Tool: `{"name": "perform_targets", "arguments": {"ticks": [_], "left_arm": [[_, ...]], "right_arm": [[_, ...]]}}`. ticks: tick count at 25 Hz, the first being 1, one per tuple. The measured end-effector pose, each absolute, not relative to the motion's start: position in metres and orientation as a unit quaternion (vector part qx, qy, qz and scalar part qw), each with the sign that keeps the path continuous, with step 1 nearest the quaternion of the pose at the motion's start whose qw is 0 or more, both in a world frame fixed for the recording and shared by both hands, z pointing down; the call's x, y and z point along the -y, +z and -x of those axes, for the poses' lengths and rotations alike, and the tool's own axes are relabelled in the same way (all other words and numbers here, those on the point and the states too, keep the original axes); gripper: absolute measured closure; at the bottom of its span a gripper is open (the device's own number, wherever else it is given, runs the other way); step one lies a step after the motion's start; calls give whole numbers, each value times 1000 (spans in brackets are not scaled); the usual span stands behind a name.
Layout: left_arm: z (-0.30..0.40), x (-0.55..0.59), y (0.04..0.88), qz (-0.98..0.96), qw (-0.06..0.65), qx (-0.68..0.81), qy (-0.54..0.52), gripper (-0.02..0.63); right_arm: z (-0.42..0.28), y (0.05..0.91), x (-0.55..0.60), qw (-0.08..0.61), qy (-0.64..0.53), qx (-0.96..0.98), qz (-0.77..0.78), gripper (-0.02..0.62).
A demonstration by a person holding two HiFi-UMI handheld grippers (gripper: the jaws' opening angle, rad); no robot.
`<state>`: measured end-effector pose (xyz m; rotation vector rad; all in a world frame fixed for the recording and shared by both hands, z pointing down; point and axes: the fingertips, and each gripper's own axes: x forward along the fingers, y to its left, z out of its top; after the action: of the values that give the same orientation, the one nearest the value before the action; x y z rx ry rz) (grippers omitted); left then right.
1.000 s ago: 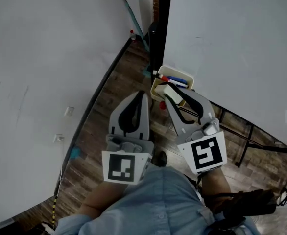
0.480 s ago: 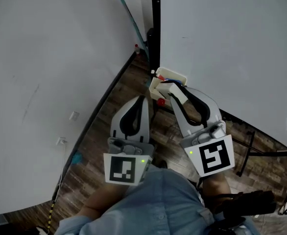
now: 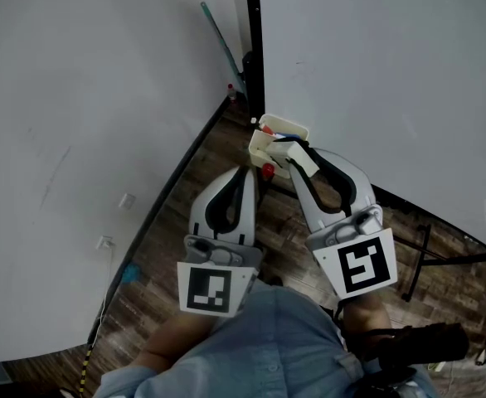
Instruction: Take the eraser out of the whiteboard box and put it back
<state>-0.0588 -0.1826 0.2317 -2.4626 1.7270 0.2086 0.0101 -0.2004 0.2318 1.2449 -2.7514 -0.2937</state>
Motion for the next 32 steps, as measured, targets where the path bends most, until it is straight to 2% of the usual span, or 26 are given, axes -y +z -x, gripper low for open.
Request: {"name": "perform_targets", "arguments": {"ticks": [16, 32], "left_arm": [[64, 190, 234, 811, 57, -578, 68, 601], [91, 230, 257, 810, 20, -583, 60, 600]], "right_arm": [[-10, 236, 209, 60, -94, 904, -413, 499], [16, 278, 251, 105, -64, 906, -404, 498]]}}
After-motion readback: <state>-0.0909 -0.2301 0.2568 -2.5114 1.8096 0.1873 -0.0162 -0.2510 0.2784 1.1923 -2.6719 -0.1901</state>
